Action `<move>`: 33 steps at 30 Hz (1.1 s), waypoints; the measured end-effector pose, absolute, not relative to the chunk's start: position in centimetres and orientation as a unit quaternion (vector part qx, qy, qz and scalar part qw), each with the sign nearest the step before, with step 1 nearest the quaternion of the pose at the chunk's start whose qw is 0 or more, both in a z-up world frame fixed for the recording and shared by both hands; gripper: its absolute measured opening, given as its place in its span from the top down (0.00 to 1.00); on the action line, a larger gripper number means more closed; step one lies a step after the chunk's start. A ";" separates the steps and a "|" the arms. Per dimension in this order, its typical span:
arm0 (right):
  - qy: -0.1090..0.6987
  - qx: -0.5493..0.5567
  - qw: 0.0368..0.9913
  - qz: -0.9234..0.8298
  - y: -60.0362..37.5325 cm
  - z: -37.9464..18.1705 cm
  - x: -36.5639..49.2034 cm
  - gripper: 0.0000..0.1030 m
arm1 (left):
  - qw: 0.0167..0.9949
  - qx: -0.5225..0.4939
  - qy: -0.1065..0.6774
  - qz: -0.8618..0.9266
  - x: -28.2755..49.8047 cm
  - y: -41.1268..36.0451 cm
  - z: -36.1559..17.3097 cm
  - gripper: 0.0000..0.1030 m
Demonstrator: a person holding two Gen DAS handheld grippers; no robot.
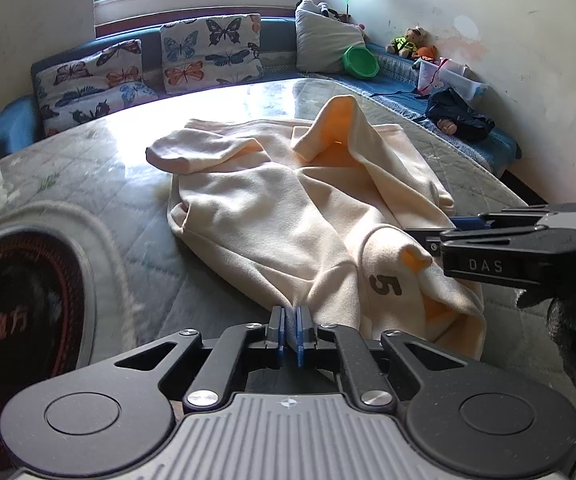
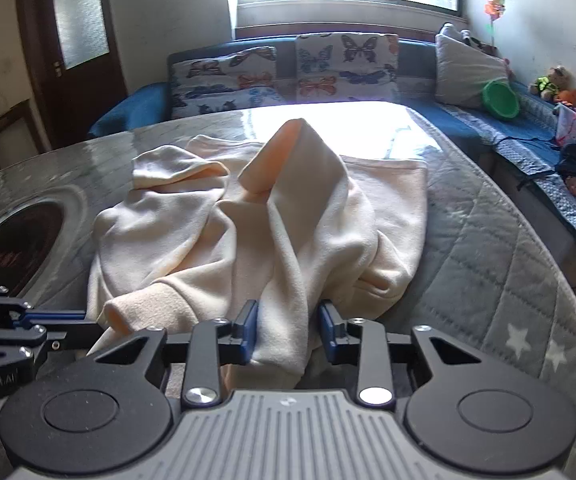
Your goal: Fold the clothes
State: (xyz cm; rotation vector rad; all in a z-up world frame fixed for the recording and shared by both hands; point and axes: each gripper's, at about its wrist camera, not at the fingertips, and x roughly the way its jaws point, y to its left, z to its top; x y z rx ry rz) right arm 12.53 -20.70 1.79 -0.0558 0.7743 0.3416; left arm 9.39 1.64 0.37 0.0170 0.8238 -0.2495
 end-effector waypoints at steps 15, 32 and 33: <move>0.379 -0.050 0.886 0.263 -18.8 2.5 2.2 0.76 | 0.903 -0.006 0.413 -0.120 0.1 5.4 1.2 0.94; 0.363 -0.046 0.884 0.291 -20.2 5.7 -3.6 0.49 | 0.925 -0.052 0.373 -0.051 -1.9 10.8 4.9 0.52; 0.359 -0.043 0.888 0.284 -20.5 5.9 -3.2 0.48 | 0.928 -0.051 0.368 -0.038 -1.3 11.2 4.9 0.50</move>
